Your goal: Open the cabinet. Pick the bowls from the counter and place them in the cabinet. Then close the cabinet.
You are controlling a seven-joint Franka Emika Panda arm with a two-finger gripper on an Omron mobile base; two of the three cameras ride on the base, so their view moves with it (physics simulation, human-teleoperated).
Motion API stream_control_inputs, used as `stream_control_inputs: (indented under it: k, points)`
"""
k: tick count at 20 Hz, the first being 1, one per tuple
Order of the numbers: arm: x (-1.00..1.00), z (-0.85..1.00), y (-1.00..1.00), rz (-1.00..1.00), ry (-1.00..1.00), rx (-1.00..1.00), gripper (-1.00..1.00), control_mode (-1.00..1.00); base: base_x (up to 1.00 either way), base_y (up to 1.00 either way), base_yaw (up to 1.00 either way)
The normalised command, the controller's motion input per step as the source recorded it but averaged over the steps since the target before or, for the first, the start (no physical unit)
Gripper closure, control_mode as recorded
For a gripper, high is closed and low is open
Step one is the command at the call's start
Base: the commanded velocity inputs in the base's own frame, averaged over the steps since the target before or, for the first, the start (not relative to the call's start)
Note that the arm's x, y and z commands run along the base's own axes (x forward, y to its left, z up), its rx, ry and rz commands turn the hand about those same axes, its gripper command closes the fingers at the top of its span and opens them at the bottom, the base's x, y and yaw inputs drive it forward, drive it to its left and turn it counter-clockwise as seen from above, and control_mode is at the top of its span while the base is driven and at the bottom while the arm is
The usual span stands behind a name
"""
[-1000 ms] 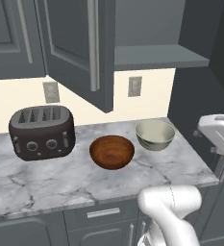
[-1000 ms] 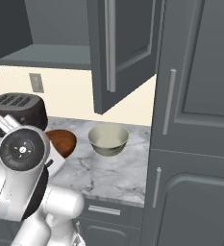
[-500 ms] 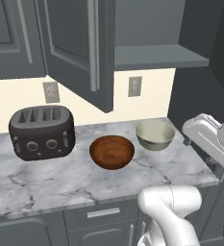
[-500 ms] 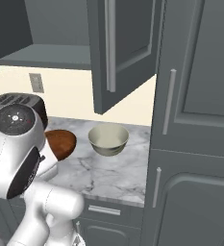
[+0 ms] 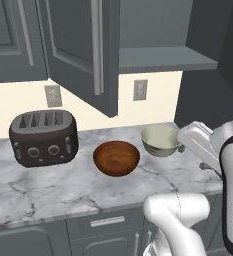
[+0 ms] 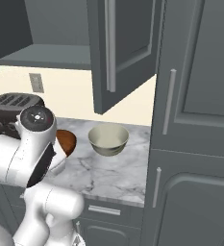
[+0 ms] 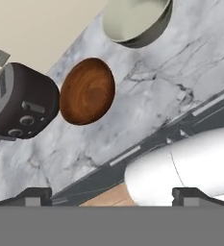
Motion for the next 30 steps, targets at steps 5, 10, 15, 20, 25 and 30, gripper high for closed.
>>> stream_control_inputs:
  k: [5, 10, 15, 20, 25, 30]
  points:
    - [0.63, -0.51, 0.37, 0.06, 0.00, 0.00, -1.00, -1.00, 0.00, 0.00, 0.00]
    - [0.72, -0.42, 0.43, 0.00, 0.00, -0.02, -1.00, -1.00, 0.00, 0.00, 0.00]
    - [0.39, -0.43, 0.30, 0.00, 0.00, -0.09, -1.00, -1.00, 0.00, 0.00, 0.00]
    - [0.42, -0.48, 0.21, 0.00, 0.00, -0.11, -1.00, -1.00, 0.00, 0.00, 0.00]
    - [0.25, -0.66, 0.13, 0.00, 0.00, -0.13, -1.00, -1.00, 0.00, 0.00, 0.00]
    - [0.40, -0.53, 0.01, 0.00, 0.00, -0.08, -1.00, -1.00, 0.00, 0.00, 0.00]
